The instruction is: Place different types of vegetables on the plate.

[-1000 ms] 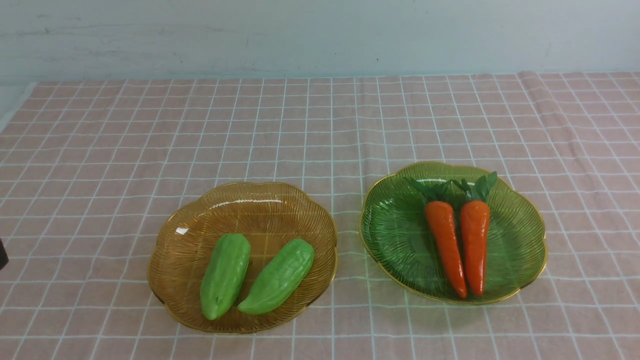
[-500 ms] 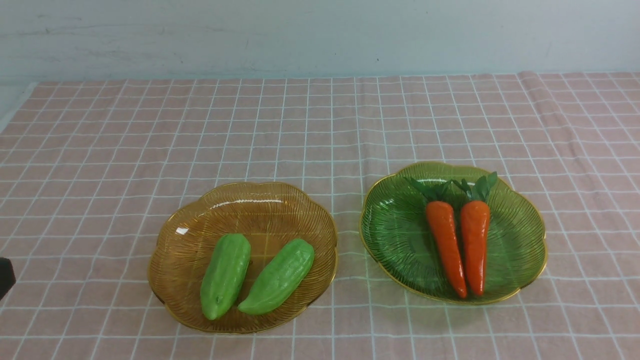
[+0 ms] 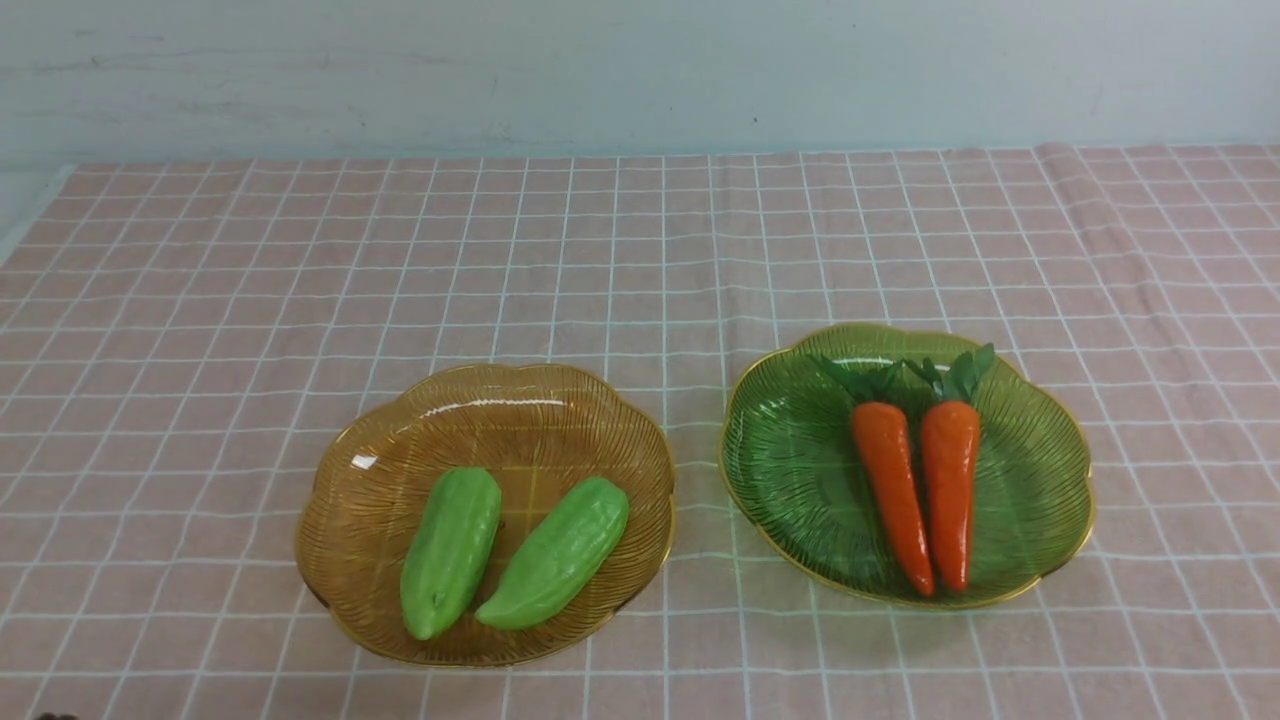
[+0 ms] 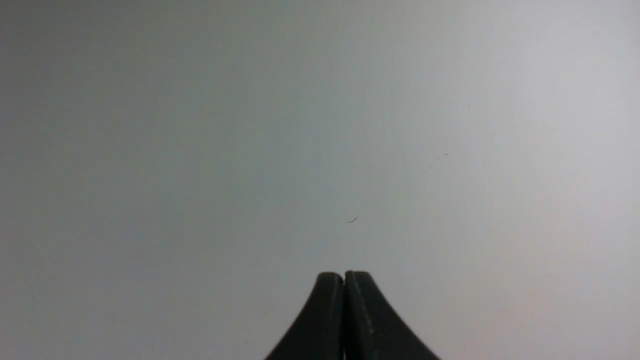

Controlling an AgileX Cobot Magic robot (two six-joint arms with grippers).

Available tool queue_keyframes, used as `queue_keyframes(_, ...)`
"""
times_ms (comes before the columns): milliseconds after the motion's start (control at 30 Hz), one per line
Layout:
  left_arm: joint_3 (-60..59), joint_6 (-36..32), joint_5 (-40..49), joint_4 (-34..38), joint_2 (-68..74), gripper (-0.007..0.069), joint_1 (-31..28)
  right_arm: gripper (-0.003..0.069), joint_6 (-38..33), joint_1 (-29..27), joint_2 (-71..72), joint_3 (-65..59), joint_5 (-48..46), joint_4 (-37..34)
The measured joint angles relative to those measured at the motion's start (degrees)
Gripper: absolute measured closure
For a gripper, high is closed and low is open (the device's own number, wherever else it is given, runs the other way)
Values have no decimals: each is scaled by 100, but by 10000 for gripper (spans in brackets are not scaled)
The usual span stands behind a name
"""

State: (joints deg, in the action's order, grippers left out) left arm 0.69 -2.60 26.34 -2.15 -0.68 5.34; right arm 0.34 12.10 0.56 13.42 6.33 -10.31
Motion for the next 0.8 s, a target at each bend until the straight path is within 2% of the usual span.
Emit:
queue_keyframes(300, -210, -100, -352, 23, -11, 628, -11, 674, 0, 0, 0, 0, 0, 0)
queue_keyframes(800, -210, -100, -356, 23, -11, 628, -11, 674, 33, 0, 0, 0, 0, 0)
